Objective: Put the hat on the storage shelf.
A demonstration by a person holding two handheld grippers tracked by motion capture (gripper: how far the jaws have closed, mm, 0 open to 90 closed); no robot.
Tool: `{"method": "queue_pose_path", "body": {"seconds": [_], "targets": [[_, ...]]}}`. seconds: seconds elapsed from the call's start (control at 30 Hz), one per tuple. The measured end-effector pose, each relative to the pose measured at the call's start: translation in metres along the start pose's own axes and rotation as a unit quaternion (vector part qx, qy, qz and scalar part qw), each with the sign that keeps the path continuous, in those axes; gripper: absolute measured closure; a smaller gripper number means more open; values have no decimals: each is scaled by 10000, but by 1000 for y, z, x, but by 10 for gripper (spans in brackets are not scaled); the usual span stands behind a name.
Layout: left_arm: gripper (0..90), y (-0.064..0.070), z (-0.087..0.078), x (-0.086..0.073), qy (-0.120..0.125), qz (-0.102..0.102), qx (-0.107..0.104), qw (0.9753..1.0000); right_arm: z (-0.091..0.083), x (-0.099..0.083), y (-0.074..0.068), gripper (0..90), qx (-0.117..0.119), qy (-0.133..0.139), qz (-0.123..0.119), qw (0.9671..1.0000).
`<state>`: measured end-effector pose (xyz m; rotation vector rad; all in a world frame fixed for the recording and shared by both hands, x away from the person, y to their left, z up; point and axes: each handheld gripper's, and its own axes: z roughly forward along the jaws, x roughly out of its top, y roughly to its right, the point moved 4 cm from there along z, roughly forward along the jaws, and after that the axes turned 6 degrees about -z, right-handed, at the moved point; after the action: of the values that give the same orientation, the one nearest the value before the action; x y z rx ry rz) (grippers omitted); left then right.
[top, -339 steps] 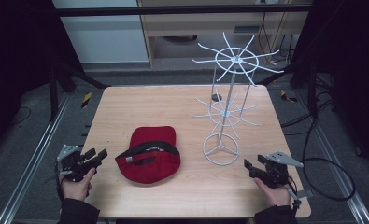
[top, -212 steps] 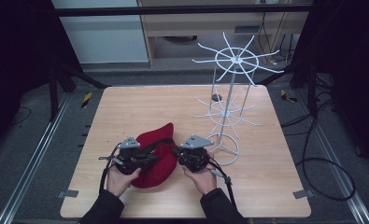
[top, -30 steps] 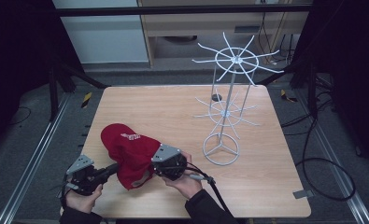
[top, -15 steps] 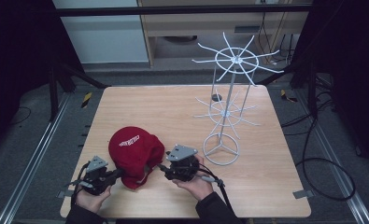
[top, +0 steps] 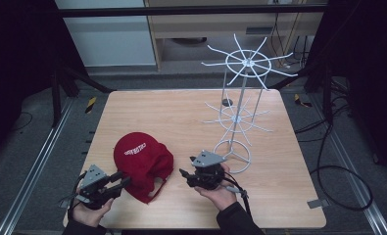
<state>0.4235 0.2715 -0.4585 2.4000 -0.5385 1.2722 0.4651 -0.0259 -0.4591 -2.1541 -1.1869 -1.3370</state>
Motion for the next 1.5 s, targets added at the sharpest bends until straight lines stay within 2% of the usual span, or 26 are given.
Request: {"method": "queue_pose_path", "body": {"seconds": [0.03,0.07,0.13,0.23,0.27,0.37,0.4,0.53,0.57,0.63,0.73,0.8,0.87,0.93,0.97,1.0,1.03,1.1,1.2,1.23,1.27,1.3,1.4,1.43,1.5], "targets": [[514,1,-1,4,95,87,-2,9999,-5,-6,3,439,-46,1,20,10000],[497,1,-1,4,95,87,-2,9999,-5,-6,3,439,-46,1,20,10000],[449,5,-1,8,154,286,-133,9994,-13,-14,7,436,-87,10,90,9999],[395,7,2,10,137,402,-194,9989,-20,-19,10,434,-115,53,171,9998],[378,9,6,13,110,472,-261,9985,-26,-24,12,429,-145,96,233,9996],[353,11,12,16,38,506,-358,9981,-32,-29,15,425,-170,126,284,9994],[344,14,18,19,-58,523,-495,9974,-40,-35,18,422,-223,168,352,9990],[348,18,29,23,-214,592,-632,9960,-52,-41,24,420,-309,201,428,9984],[409,19,34,24,-319,624,-700,9951,-61,-47,29,420,-386,246,504,9977],[431,19,36,25,-371,600,-695,9951,-65,-49,30,420,-413,243,531,9974],[502,19,43,24,-524,505,-785,9943,-78,-60,38,421,-551,246,594,9964],[625,20,46,22,-672,479,-812,9933,-89,-71,47,424,-736,224,677,9947],[703,20,47,21,-713,457,-819,9930,-93,-75,50,424,-777,224,746,9939],[738,19,48,21,-726,379,-821,9933,-100,-83,57,424,-910,209,865,9919],[787,18,48,22,-712,333,-805,9937,-107,-90,63,424,-1006,198,946,9902],[803,18,48,22,-712,333,-805,9937,-107,-90,63,424,-1006,198,946,9902],[818,19,48,24,-661,297,-777,9943,-112,-96,69,425,-1108,197,1043,9882],[824,19,47,26,-615,289,-776,9947,-114,-99,71,426,-1149,200,1076,9873],[837,22,45,34,-416,193,-776,9959,-122,-112,83,428,-1354,153,1256,9827],[839,22,45,34,-416,193,-776,9959,-122,-112,83,428,-1354,153,1256,9827],[839,23,45,39,-282,113,-756,9967,-126,-118,89,427,-1451,131,1337,9802],[840,23,45,39,-282,113,-756,9967,-126,-118,89,427,-1451,131,1337,9802],[841,25,42,54,67,-77,-741,9972,-132,-126,97,425,-1589,138,1423,9769],[841,25,42,54,67,-77,-741,9972,-133,-128,99,424,-1618,120,1457,9759],[841,26,39,64,278,-187,-759,9966,-134,-130,101,423,-1644,130,1506,9747]]}}
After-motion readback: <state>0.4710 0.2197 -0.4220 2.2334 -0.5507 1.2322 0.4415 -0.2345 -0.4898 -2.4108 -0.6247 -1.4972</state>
